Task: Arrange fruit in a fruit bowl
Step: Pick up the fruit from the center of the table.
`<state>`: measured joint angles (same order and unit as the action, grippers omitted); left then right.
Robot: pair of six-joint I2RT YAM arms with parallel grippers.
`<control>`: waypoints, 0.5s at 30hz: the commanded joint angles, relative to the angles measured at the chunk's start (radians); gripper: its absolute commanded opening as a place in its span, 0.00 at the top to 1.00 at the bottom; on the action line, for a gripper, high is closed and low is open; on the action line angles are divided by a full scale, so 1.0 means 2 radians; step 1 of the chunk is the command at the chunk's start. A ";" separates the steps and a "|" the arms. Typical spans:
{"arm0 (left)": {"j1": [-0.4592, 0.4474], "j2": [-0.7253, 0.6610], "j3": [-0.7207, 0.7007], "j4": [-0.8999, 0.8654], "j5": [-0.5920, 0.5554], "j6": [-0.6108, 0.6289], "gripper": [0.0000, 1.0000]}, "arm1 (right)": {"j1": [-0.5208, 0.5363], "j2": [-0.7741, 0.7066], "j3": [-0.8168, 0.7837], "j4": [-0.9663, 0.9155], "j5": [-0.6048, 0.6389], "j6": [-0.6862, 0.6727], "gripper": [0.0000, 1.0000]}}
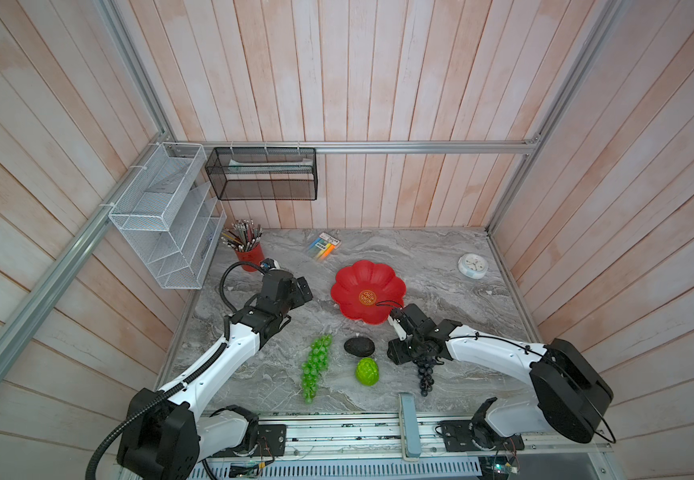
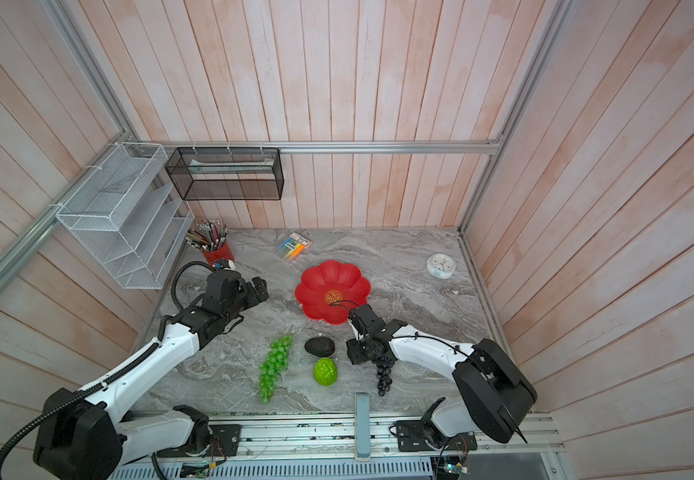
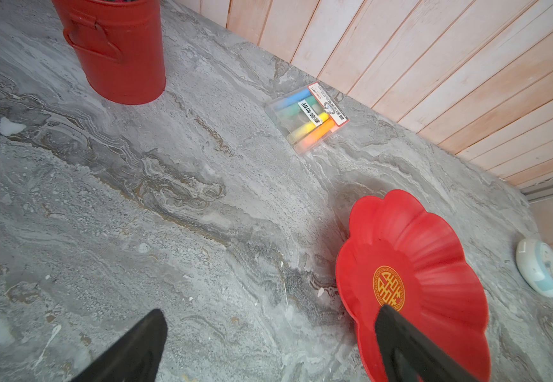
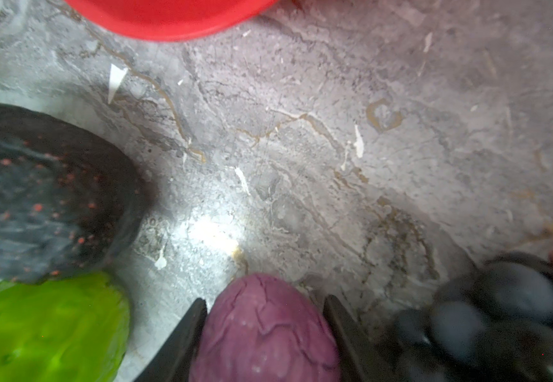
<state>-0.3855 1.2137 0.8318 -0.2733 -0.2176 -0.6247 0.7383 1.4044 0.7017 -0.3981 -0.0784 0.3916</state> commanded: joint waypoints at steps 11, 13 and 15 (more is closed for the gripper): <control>0.002 -0.016 0.002 -0.007 -0.012 0.008 0.00 | -0.070 -0.066 0.116 -0.069 -0.061 -0.012 0.68; 0.004 -0.017 0.012 -0.013 -0.015 0.018 0.00 | -0.083 -0.060 0.137 -0.060 -0.059 -0.024 0.71; 0.006 -0.018 0.019 -0.020 -0.022 0.025 0.00 | -0.099 -0.036 0.166 -0.051 -0.060 -0.040 0.72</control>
<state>-0.3824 1.1954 0.8356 -0.2848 -0.2241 -0.6060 0.5713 1.2942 0.9657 -0.5034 -0.1776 0.3634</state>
